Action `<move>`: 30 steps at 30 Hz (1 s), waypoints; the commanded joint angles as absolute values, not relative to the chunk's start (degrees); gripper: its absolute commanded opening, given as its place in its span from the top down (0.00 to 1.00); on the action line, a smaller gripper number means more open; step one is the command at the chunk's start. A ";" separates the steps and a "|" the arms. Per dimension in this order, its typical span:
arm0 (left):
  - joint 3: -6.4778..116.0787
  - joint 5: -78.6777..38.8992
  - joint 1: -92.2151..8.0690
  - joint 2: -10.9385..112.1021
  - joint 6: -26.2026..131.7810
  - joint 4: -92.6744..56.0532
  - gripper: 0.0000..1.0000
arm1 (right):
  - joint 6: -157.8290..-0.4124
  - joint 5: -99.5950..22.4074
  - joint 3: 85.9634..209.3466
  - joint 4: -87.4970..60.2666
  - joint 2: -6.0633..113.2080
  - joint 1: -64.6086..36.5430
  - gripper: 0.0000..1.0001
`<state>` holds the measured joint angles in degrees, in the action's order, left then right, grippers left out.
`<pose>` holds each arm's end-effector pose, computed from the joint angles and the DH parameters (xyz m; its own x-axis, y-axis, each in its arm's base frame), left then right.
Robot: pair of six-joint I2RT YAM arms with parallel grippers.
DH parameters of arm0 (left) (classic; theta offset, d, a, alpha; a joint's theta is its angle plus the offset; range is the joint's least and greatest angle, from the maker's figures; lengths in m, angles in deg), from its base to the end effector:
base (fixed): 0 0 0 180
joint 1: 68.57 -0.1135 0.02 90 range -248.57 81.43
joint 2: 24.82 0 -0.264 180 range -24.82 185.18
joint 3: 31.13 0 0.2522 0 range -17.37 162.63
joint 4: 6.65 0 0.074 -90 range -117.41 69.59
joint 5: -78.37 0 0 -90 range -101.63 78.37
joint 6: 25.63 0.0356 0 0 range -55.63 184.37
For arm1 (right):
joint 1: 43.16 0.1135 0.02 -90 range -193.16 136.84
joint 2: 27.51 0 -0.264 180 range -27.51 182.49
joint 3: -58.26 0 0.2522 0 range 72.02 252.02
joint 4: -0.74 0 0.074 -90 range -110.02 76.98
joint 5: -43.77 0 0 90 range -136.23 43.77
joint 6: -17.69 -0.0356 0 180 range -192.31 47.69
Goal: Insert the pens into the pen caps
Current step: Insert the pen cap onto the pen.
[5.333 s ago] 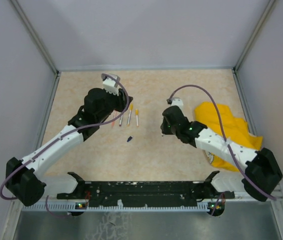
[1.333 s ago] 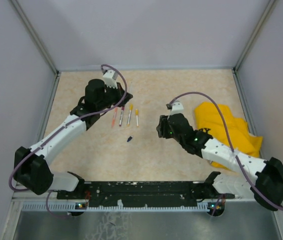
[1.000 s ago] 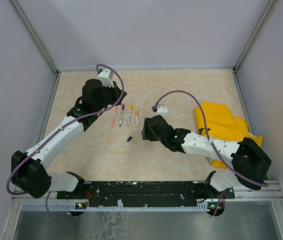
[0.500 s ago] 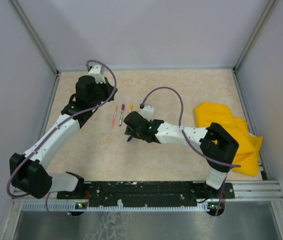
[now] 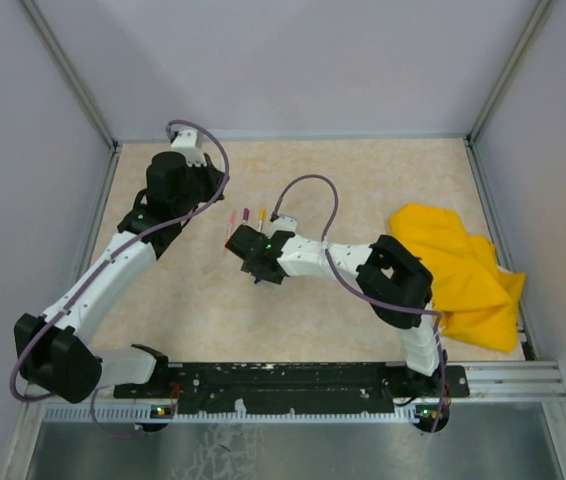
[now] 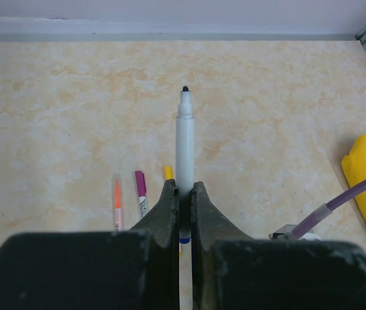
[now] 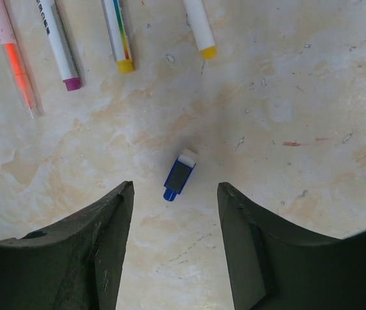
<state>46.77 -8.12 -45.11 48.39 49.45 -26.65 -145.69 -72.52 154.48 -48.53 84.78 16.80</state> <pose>0.2767 -0.1177 0.3579 -0.3224 -0.1402 -0.9362 0.2693 0.9345 -0.2327 0.2172 0.3442 0.1917 -0.7852 0.3583 -0.5050 0.2404 0.9280 0.2847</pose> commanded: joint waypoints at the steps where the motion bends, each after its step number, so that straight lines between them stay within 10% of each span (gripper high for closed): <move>1: 48.86 -6.89 -45.41 46.97 50.47 -26.65 1.00 | -148.17 -76.07 160.13 -52.53 88.00 17.16 0.45; 30: 49.00 -7.25 -46.48 47.70 50.00 -27.01 1.00 | -143.15 -76.03 161.38 -53.73 92.25 17.40 0.81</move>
